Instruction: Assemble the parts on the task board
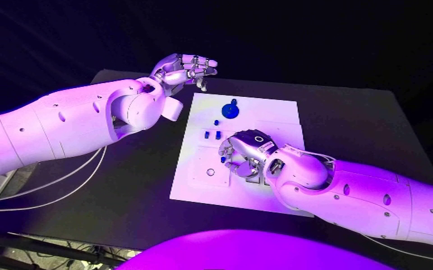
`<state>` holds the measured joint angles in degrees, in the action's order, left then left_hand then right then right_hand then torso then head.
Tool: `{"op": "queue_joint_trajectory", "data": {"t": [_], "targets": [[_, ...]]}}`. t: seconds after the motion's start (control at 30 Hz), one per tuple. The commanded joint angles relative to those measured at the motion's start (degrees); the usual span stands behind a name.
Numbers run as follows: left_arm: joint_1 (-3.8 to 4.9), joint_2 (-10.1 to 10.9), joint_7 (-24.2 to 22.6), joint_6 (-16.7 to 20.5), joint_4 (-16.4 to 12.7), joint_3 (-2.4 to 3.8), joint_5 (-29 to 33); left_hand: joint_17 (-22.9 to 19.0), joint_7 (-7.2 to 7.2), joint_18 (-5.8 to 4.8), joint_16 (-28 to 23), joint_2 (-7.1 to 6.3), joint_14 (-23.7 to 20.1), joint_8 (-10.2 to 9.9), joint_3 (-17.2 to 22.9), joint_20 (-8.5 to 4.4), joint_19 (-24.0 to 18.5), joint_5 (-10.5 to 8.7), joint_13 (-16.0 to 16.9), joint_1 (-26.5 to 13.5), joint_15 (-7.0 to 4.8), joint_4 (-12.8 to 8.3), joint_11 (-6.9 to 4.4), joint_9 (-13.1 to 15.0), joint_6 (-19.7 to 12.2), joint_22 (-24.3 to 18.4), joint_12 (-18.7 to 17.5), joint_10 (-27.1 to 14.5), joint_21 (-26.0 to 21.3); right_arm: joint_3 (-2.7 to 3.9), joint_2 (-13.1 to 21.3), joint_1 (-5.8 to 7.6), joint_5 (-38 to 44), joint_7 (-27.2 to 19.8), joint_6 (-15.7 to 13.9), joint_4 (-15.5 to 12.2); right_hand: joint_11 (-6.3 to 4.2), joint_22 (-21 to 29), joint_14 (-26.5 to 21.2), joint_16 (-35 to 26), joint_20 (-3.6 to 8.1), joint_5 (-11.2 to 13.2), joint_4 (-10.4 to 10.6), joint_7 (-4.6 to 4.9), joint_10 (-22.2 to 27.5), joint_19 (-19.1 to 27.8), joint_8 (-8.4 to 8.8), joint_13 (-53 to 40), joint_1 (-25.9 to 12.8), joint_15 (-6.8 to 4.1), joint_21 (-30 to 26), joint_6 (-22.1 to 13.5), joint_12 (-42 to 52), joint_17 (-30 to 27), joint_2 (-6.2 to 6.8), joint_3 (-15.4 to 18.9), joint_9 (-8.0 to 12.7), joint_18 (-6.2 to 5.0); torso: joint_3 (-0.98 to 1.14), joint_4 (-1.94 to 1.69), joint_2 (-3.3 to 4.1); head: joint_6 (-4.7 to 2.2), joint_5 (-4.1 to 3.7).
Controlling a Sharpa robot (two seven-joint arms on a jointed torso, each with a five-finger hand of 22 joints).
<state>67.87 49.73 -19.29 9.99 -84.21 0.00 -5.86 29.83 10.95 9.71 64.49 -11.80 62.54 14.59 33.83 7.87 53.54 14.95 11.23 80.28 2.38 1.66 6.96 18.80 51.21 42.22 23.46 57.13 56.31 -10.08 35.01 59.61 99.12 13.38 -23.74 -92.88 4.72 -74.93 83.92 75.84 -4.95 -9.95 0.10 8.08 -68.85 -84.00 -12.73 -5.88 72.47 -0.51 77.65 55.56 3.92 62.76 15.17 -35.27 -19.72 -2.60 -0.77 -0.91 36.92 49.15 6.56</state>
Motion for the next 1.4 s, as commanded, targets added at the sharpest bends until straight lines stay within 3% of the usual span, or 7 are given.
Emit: {"op": "queue_joint_trajectory", "data": {"t": [0.03, 0.57, 0.7, 0.77, 0.87, 0.93, 1.4], "targets": [[0.03, -0.1, -0.1, -1.1, -0.1, 0.04, 0.3, 0.0, 0.17, 0.91, -0.3, 0.52, -0.1, -0.1, -0.3, 0.01, -0.1, 0.10, 0.1, -0.1, 0.09, -0.1, 0.02, 0.0, -0.2, 0.0, 0.3, -0.5, -0.1, 0.05, 1.2, 0.32, -0.6, -0.1, -2.2, -1.5, -0.03, -11.0, 1.0, -0.3, -0.60, -0.3, 0.0, 0.12, 0.5, -1.7, 0.46, 0.1, -0.1, 0.38, -0.3, -0.5, 0.0, -0.1, 0.80, 0.4, 0.1, -0.02, -0.02, 0.06, -0.02, -0.28, -0.32], [0.01, 0.2, 0.0, -1.7, -0.4, -0.09, 0.3, -0.1, 0.18, 0.91, -0.4, 0.51, -0.1, -0.1, -0.4, 0.02, -0.1, 0.10, 0.0, -0.2, 0.10, -0.1, 0.03, 0.0, -0.2, -0.1, 0.3, -0.6, -0.2, 1.21, 13.1, 8.17, -12.5, -2.5, 0.9, -7.7, 0.38, -10.0, 0.7, -0.7, -0.90, -1.6, 0.5, 0.52, 4.1, -0.9, 1.54, 0.3, -0.1, 0.76, -3.3, -1.6, 0.9, -1.4, 1.05, 4.4, 0.2, -0.56, -0.12, -0.07, 0.02, -1.57, -2.55], [0.01, 0.5, -0.1, -1.7, -0.6, -0.12, 0.3, -0.1, 0.19, 0.91, -0.4, 0.48, -0.1, -0.1, -0.4, 0.03, -0.1, 0.09, 0.0, -0.2, 0.11, -0.1, 0.04, 0.0, -0.3, -0.1, 0.4, -0.6, -0.2, 1.33, 15.9, 10.44, -14.0, -3.6, 3.4, -6.8, 0.42, -9.5, 0.8, -0.1, -1.11, -3.6, 1.1, 0.63, 7.2, -0.6, 2.86, 0.5, 1.1, 0.93, -4.9, -3.3, 2.3, -1.2, 0.24, 12.3, 0.5, -0.81, -0.09, 0.01, 0.08, -1.72, -2.74], [0.01, 0.6, -0.2, -1.7, -0.7, -0.13, 0.3, -0.1, 0.19, 0.91, -0.4, 0.48, -0.1, -0.1, -0.4, 0.03, -0.1, 0.09, 0.0, -0.2, 0.11, -0.1, 0.04, 0.0, -0.3, -0.1, 0.4, -0.6, -0.2, 1.35, 16.6, 10.95, -13.7, -3.8, 4.9, -6.1, 0.82, -8.8, 0.2, -0.3, -1.29, -4.1, 2.8, 0.21, 10.0, -0.1, 3.70, 0.6, 4.9, 1.10, -6.9, -4.4, 4.4, -2.3, -2.75, 23.1, 0.6, -1.14, -0.10, -0.01, 0.09, -1.69, -2.75], [0.01, 0.6, -0.2, -1.8, -0.8, -0.14, 0.2, -0.1, 0.19, 0.91, -0.4, 0.48, -0.1, -0.1, -0.4, 0.03, -0.1, 0.09, 0.0, -0.2, 0.11, -0.1, 0.04, 0.0, -0.3, -0.1, 0.4, -0.6, -0.2, 1.35, 17.1, 11.34, -12.8, -3.7, 7.4, -5.1, 1.91, -7.6, -0.6, -0.5, -1.63, -4.3, 12.0, -1.09, 15.1, 0.5, 4.93, 1.4, 13.0, 1.61, -10.1, -6.2, 8.0, -4.1, -4.12, 37.5, 0.7, -1.74, -0.02, -0.10, 0.11, -1.66, -2.73], [0.01, 0.6, -0.2, -1.8, -0.8, -0.14, 0.2, -0.1, 0.19, 0.91, -0.4, 0.48, -0.1, -0.1, -0.4, 0.03, -0.1, 0.09, 0.0, -0.2, 0.11, -0.1, 0.04, 0.0, -0.3, -0.1, 0.4, -0.6, -0.2, 1.34, 17.2, 11.46, -12.2, -3.6, 9.1, -4.4, 1.70, -7.4, -0.8, -0.5, -1.92, -4.2, 16.7, -1.47, 16.6, 0.6, 5.10, 1.7, 16.1, 1.84, -10.8, -6.5, 9.4, -4.6, -3.06, 39.9, 0.5, -1.73, 0.01, -0.12, 0.09, -1.62, -2.72], [0.01, 0.7, -0.2, -1.8, -0.8, -0.14, 0.2, -0.1, 0.19, 0.91, -0.4, 0.48, -0.1, -0.1, -0.4, 0.03, -0.1, 0.09, 0.0, -0.2, 0.11, -0.1, 0.04, 0.0, -0.3, -0.1, 0.4, -0.6, -0.2, 1.00, 15.3, 10.45, -10.5, -3.1, 13.5, -1.4, 0.46, -8.3, 0.1, 0.6, -1.16, -2.3, 16.4, -0.82, 13.4, -0.8, 4.72, 1.6, 17.4, 0.89, -8.0, -5.9, 13.4, -3.5, -5.48, 39.6, 0.0, -1.22, -0.07, -0.18, 0.07, -1.41, -2.50]]}}
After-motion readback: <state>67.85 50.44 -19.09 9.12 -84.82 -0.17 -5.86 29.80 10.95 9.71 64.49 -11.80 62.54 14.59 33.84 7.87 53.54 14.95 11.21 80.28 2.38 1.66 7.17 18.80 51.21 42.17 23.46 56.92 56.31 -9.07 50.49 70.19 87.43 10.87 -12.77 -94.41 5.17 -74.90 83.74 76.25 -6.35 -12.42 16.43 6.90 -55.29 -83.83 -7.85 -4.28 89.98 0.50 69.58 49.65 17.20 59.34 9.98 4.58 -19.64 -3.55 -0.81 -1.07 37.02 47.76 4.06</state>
